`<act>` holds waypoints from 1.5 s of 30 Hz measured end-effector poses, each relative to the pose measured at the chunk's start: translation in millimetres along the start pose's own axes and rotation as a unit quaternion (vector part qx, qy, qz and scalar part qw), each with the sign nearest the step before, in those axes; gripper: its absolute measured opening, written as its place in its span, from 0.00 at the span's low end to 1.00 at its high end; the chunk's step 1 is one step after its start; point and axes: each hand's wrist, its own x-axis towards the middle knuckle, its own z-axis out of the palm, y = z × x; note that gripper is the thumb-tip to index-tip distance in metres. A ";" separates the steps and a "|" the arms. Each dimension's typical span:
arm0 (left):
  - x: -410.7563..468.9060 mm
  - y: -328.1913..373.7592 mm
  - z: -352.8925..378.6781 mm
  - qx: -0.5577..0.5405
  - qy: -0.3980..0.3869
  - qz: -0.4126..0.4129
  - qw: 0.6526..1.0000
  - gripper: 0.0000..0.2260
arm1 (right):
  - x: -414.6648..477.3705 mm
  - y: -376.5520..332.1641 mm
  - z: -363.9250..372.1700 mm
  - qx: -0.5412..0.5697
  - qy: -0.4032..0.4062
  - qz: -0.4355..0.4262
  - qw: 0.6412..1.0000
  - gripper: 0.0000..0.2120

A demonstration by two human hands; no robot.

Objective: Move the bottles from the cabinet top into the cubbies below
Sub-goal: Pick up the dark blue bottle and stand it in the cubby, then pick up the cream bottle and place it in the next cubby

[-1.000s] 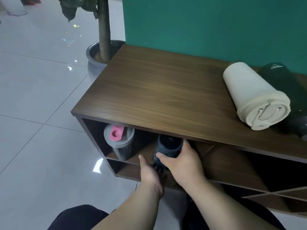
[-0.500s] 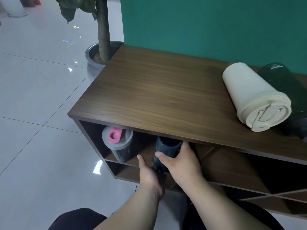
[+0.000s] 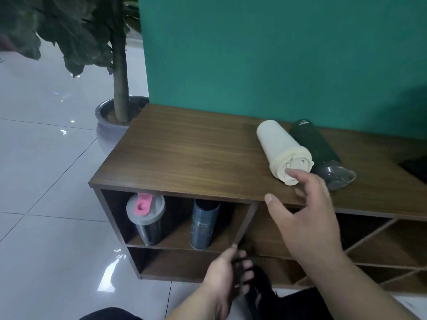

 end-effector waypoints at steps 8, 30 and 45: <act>-27.9 8.1 6.5 0.012 0.012 0.070 0.997 0.17 | 108.2 8.1 12.6 -0.418 -0.070 -0.008 0.906 0.45; -25.0 -27.0 69.7 -0.126 -0.105 0.098 0.981 0.27 | -47.0 33.9 -89.3 -0.058 -0.124 0.022 0.990 0.46; 73.4 -40.1 64.9 -0.135 -0.027 -0.017 0.990 0.24 | -17.8 138.2 -15.5 -0.022 -0.139 0.140 0.980 0.46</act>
